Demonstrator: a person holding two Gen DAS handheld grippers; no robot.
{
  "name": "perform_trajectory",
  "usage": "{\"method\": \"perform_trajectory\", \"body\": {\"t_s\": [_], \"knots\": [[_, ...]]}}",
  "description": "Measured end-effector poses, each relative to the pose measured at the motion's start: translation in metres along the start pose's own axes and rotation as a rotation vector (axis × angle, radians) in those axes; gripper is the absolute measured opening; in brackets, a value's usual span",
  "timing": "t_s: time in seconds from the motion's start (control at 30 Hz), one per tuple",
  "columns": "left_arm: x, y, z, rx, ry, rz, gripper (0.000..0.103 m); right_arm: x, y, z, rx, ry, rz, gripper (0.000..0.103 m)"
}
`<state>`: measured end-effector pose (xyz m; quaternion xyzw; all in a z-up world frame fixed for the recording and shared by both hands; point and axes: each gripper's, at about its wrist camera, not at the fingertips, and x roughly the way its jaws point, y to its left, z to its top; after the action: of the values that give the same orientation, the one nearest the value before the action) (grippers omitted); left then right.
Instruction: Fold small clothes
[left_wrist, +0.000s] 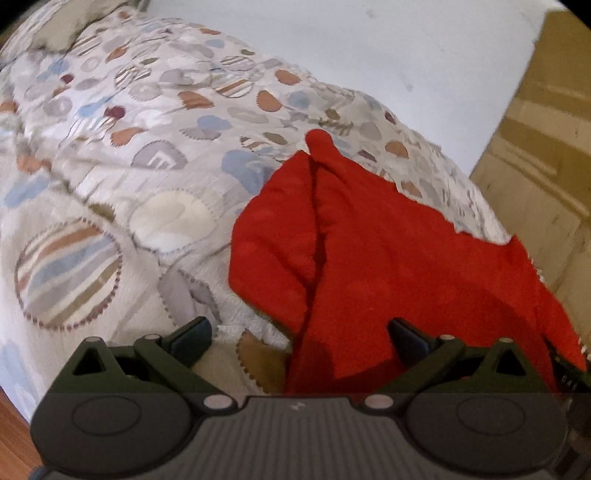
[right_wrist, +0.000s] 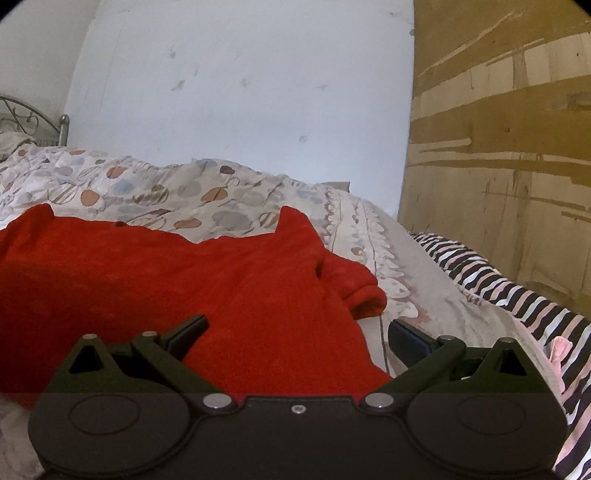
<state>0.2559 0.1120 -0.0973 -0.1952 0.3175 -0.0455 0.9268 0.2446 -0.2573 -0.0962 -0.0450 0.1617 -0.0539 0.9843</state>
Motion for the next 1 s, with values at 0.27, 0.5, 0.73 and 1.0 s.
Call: {"method": "perform_trajectory", "body": {"t_s": [0.27, 0.5, 0.73, 1.0], "knots": [[-0.014, 0.013, 0.002, -0.170, 0.008, -0.028, 0.102, -0.039, 0.000, 0.046, -0.032, -0.096, 0.027, 0.103], [-0.015, 0.026, -0.001, -0.227, 0.009, -0.053, 0.102, -0.038, 0.052, 0.059, -0.168, -0.081, 0.206, 0.103], [-0.014, 0.027, 0.000, -0.224, 0.028, -0.058, 0.102, -0.025, 0.096, 0.030, -0.325, -0.022, 0.201, 0.103], [-0.012, 0.021, -0.001, -0.197, 0.038, -0.028, 0.102, -0.029, 0.083, 0.008, -0.224, -0.043, 0.211, 0.102]]}}
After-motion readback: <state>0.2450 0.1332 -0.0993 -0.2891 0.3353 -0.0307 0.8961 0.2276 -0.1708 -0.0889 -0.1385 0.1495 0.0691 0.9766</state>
